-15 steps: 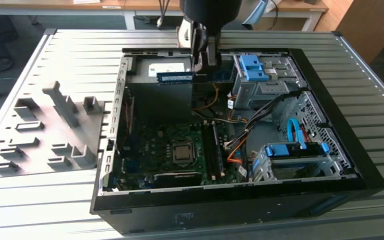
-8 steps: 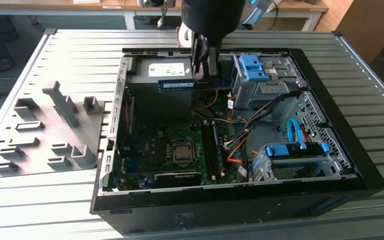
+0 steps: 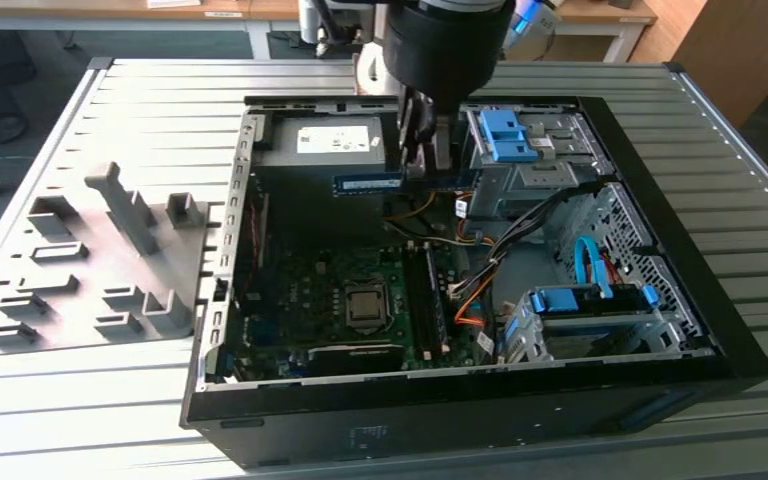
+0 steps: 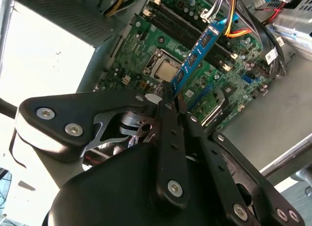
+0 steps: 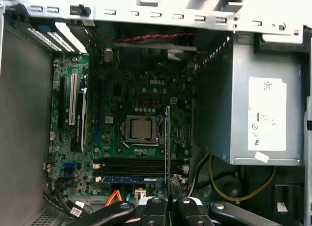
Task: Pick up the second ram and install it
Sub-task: 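Pick up the second ram and move it above second insertion slot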
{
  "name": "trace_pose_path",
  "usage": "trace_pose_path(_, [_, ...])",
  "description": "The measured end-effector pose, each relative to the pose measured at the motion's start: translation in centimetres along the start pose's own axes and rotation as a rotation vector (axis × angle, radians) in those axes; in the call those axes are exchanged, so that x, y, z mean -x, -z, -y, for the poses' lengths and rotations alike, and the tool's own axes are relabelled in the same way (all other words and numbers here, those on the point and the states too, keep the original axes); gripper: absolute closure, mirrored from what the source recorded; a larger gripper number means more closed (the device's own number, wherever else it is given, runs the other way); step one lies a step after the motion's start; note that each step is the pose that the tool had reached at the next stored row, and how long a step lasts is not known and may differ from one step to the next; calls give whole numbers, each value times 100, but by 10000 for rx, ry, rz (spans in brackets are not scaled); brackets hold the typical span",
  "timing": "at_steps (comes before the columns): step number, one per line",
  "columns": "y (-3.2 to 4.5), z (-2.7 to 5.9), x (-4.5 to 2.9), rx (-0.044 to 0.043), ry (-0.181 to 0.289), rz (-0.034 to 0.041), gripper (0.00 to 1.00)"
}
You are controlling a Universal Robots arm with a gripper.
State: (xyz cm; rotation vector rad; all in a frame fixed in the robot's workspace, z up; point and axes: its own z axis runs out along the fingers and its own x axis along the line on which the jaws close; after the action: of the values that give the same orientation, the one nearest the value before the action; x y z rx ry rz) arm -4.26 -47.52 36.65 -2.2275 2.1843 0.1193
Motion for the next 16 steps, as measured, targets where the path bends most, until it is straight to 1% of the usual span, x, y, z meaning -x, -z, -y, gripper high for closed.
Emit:
trace_pose_path(3, [-36, 22, -3, 0, 1, 1, 86])
trace_pose_path(16, [-168, 30, -49, 0, 0, 0, 86])
